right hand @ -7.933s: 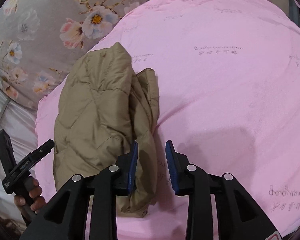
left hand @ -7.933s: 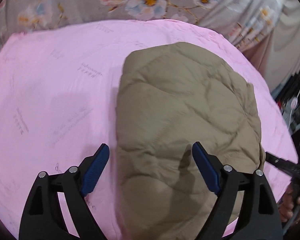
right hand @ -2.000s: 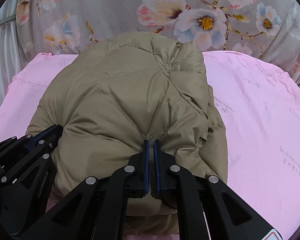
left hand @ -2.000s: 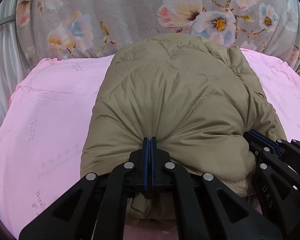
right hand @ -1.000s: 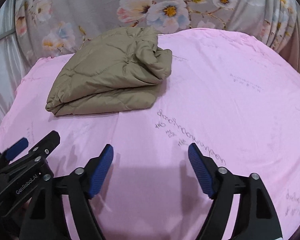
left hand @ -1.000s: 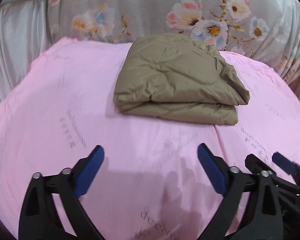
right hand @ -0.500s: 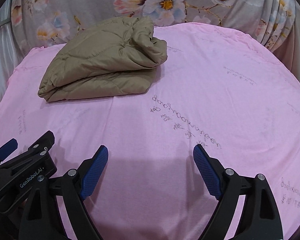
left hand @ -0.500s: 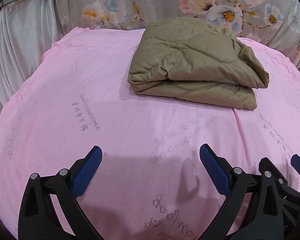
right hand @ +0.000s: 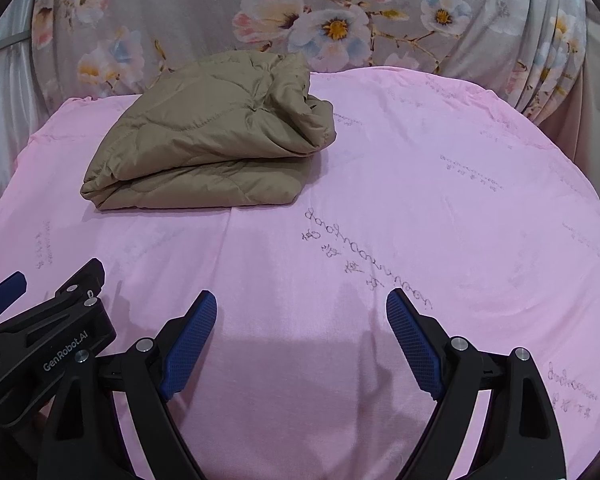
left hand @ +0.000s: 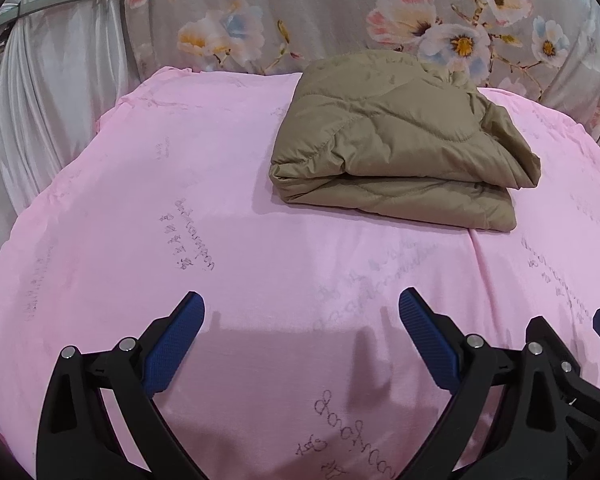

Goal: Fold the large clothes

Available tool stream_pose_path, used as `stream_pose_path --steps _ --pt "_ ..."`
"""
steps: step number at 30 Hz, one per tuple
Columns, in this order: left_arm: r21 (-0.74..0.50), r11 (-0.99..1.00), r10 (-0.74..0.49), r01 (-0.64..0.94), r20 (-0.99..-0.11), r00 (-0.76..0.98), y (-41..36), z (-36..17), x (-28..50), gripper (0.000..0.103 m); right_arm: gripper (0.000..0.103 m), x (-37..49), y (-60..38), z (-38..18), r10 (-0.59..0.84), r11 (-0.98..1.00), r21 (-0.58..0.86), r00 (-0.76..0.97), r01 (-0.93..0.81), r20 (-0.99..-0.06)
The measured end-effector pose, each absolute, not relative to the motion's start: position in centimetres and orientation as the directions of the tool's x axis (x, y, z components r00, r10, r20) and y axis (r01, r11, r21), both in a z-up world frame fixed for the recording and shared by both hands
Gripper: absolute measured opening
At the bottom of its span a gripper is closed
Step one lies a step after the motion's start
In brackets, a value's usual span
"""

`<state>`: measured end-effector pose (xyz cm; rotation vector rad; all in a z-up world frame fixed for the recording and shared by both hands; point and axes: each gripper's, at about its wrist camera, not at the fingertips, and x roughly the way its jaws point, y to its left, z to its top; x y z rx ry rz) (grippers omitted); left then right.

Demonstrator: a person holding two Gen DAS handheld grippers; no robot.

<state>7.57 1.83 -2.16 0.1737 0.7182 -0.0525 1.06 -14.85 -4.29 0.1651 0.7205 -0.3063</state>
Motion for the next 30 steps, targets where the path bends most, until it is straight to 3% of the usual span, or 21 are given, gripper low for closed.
stream_pose_path --steps 30 --pt "0.159 0.983 0.03 0.091 -0.628 0.778 1.73 -1.64 6.98 0.094 0.085 0.72 -14.47 -3.91 -0.234 0.941 0.035 0.719 0.338 -0.654"
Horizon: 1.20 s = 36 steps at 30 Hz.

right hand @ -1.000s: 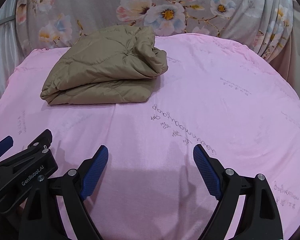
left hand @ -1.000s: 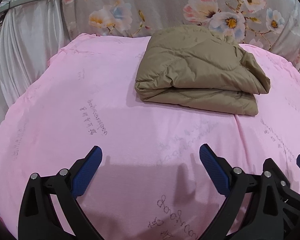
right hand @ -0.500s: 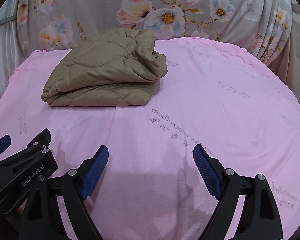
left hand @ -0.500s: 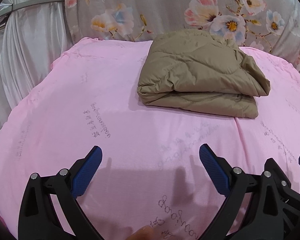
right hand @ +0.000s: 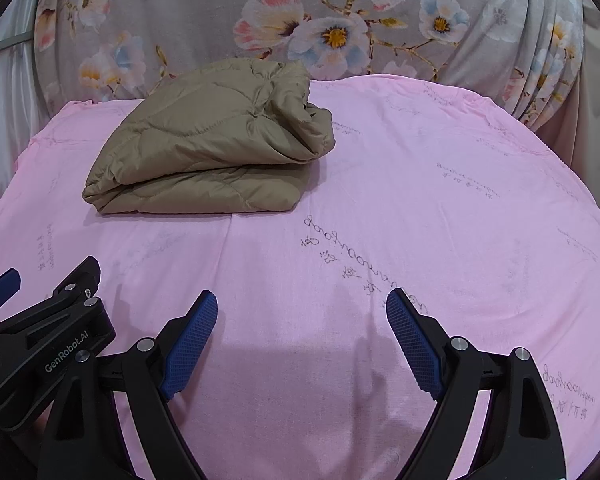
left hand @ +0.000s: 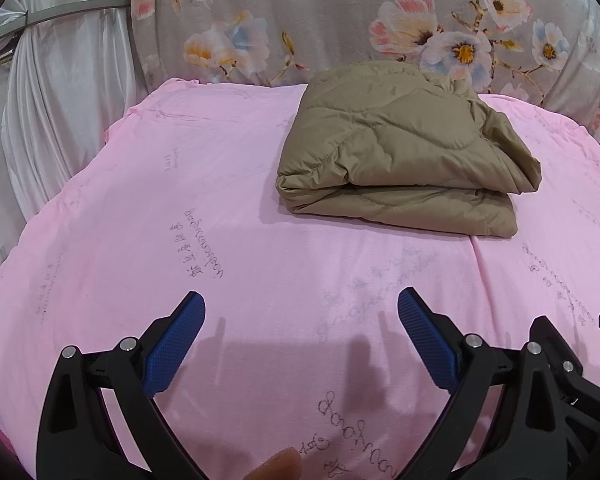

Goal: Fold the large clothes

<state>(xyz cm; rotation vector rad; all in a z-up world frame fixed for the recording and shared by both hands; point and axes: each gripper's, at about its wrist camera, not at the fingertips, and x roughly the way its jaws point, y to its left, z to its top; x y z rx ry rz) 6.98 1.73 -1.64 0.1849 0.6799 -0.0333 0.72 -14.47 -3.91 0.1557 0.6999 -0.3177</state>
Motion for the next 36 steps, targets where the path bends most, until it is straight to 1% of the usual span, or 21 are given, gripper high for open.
stream_pose_path --steps 36 --pt "0.163 0.982 0.031 0.091 -0.625 0.78 1.63 -1.52 6.94 0.093 0.085 0.72 -14.51 -3.95 -0.236 0.941 0.032 0.721 0.337 -0.652"
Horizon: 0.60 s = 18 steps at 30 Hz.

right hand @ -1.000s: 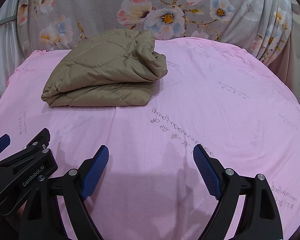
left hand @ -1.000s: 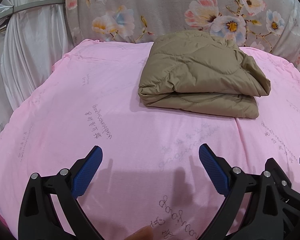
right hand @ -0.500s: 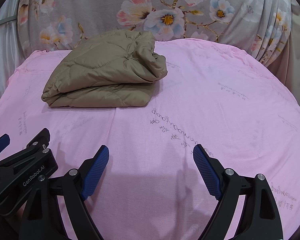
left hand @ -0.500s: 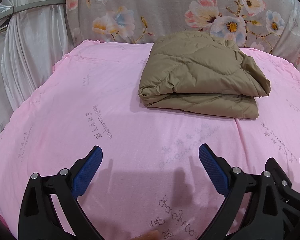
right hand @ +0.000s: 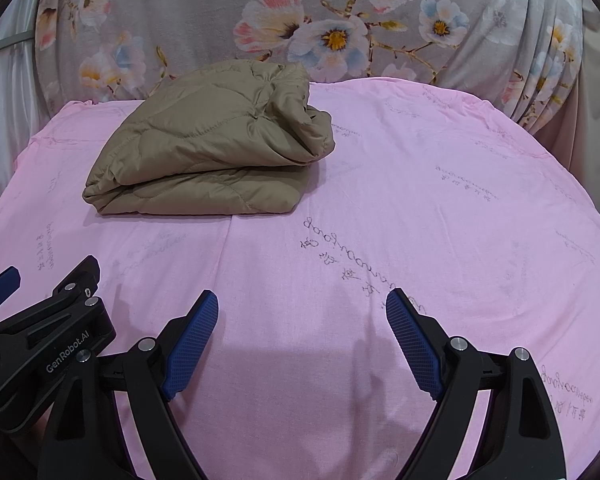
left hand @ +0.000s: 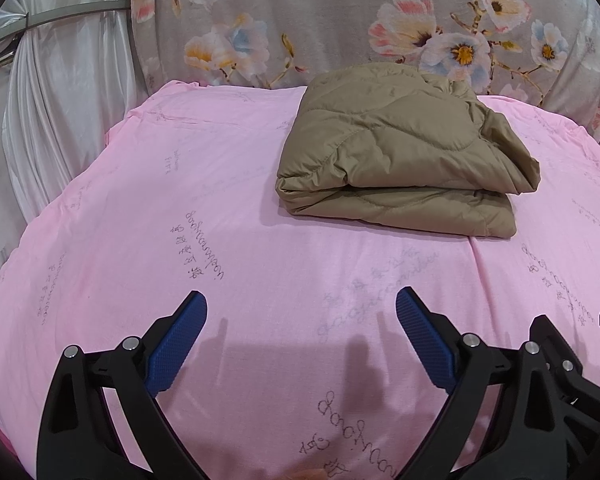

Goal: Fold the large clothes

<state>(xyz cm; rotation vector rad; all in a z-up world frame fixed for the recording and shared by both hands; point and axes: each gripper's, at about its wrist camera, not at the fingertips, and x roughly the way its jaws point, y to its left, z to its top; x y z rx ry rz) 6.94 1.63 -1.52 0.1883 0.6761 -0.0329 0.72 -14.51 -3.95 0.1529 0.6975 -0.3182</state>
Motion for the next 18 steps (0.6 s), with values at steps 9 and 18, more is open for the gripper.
stream_pose_path --steps 9,18 --pt "0.163 0.982 0.031 0.091 -0.623 0.782 1.63 -1.57 6.93 0.092 0.085 0.7 -14.48 -3.97 -0.237 0.941 0.032 0.721 0.338 -0.651" --pt "0.165 0.982 0.034 0.088 -0.62 0.784 1.51 -1.3 6.76 0.092 0.085 0.7 -14.52 -3.96 -0.237 0.941 0.032 0.721 0.337 -0.651"
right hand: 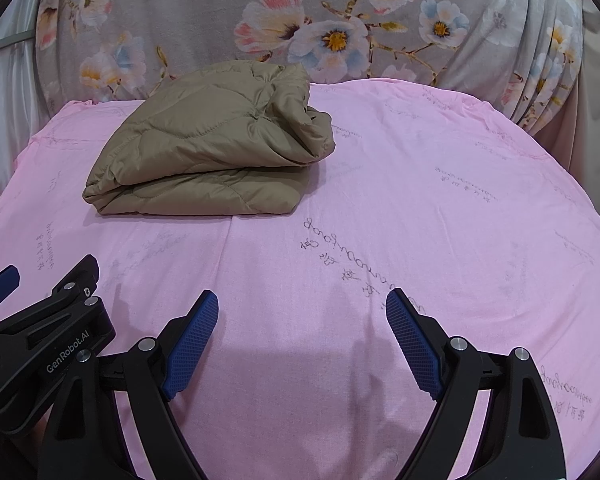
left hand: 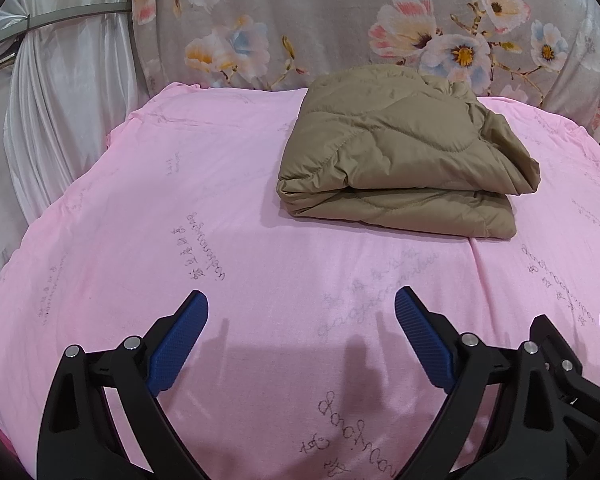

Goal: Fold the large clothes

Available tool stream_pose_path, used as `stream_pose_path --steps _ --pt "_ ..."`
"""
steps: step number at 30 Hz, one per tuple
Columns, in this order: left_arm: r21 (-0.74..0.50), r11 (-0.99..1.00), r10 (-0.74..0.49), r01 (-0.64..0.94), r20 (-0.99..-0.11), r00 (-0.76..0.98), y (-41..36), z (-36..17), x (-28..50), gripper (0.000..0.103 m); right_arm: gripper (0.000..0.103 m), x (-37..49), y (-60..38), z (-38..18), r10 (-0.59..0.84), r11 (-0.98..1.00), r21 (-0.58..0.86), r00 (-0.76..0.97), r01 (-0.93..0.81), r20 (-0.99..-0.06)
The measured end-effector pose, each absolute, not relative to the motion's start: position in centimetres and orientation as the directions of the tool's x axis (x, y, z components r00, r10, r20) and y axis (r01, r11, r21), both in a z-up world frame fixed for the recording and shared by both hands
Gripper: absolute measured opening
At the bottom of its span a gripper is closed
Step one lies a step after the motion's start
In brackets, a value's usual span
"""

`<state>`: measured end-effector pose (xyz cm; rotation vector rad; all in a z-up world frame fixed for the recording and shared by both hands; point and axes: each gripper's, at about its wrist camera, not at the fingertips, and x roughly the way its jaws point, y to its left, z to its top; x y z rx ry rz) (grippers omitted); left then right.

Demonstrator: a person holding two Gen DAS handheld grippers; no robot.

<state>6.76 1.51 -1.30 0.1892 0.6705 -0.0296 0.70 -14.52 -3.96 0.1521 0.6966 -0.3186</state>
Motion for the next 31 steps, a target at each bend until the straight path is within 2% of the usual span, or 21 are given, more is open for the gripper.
stream_pose_path --steps 31 --pt "0.172 0.981 0.037 0.089 -0.618 0.786 1.6 -1.07 6.98 0.09 0.084 0.64 -14.43 -3.98 -0.239 0.941 0.029 0.721 0.338 -0.65"
